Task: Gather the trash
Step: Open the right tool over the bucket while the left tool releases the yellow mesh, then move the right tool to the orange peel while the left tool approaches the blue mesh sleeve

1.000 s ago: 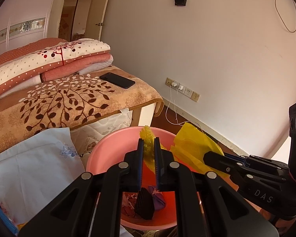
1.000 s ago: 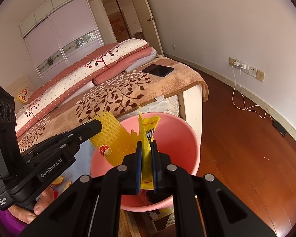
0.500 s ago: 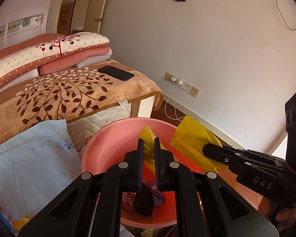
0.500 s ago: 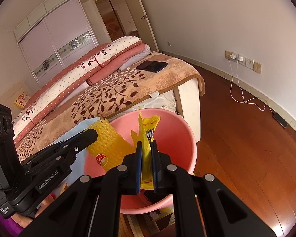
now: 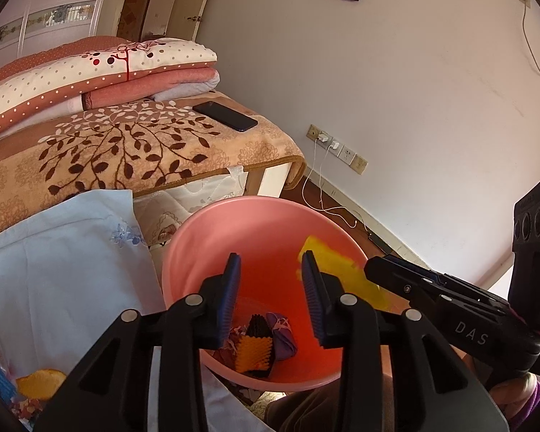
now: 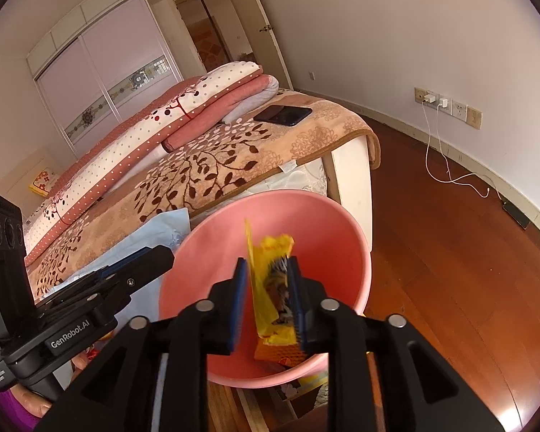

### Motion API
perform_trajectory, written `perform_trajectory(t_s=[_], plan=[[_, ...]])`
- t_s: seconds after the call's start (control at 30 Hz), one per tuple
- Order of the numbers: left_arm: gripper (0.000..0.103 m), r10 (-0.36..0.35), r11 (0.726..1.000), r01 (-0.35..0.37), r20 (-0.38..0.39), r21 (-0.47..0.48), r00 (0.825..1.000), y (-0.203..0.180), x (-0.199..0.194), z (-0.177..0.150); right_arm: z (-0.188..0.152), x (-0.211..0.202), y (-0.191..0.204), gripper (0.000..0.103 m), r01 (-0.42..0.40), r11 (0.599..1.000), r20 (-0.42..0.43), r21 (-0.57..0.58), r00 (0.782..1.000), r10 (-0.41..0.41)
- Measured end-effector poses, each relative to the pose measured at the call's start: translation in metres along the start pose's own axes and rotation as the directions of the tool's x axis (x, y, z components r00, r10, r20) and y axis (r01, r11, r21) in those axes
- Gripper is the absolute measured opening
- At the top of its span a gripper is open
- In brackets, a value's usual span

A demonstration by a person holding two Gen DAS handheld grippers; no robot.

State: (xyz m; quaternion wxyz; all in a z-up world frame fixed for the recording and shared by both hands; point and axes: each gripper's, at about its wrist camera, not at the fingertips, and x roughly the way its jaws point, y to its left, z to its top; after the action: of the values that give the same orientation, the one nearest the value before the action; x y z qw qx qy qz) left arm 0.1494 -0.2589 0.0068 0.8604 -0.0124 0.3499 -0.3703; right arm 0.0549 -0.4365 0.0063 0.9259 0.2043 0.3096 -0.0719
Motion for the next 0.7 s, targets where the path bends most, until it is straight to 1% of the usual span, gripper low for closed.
perform_trajectory(t_s=[0.03, 0.23, 0.3, 0.4, 0.47, 0.53, 0.63, 0.7], plan=[[0.035, -0.001, 1.0, 0.001, 0.001, -0.001, 1.0, 0.0, -0.003, -0.001, 0.0, -0.003, 0.001, 0.046, 0.002, 1.0, 0.012, -0.006, 1.0, -0.002], [0.035, 0.015, 1.0, -0.015, 0.004, -0.02, 1.0, 0.001, -0.02, -0.008, -0.003, -0.018, 0.015, 0.048, -0.013, 0.999, 0.047, -0.043, 0.999, 0.015], [0.035, 0.034, 0.999, -0.034, 0.009, -0.019, 0.999, 0.002, -0.028, -0.013, -0.007, -0.025, 0.024, 0.05, -0.014, 0.997, 0.062, -0.071, 0.998, 0.018], [0.035, 0.07, 0.997, -0.071, 0.028, 0.007, 0.997, 0.0, -0.042, -0.022, -0.017, -0.035, 0.035, 0.051, -0.022, 0.994, 0.072, -0.107, 0.997, 0.03], [0.035, 0.105, 0.994, -0.107, 0.05, 0.037, 0.993, -0.002, -0.053, -0.028, -0.025, -0.041, 0.042, 0.051, -0.033, 0.992, 0.073, -0.122, 0.996, 0.042], [0.035, 0.119, 0.991, -0.122, 0.072, 0.047, 0.99, -0.002, -0.066, -0.036, -0.034, -0.046, 0.049, 0.051, -0.048, 0.991, 0.071, -0.127, 0.996, 0.057], [0.035, 0.127, 0.991, -0.129, 0.083, 0.027, 0.988, 0.003, -0.083, -0.046, -0.045, -0.054, 0.059, 0.051, -0.067, 0.988, 0.069, -0.136, 0.995, 0.077], [0.035, 0.146, 0.989, -0.147, 0.097, 0.006, 0.985, 0.006, -0.095, -0.054, -0.052, -0.06, 0.066, 0.051, -0.078, 0.986, 0.073, -0.145, 0.993, 0.089]])
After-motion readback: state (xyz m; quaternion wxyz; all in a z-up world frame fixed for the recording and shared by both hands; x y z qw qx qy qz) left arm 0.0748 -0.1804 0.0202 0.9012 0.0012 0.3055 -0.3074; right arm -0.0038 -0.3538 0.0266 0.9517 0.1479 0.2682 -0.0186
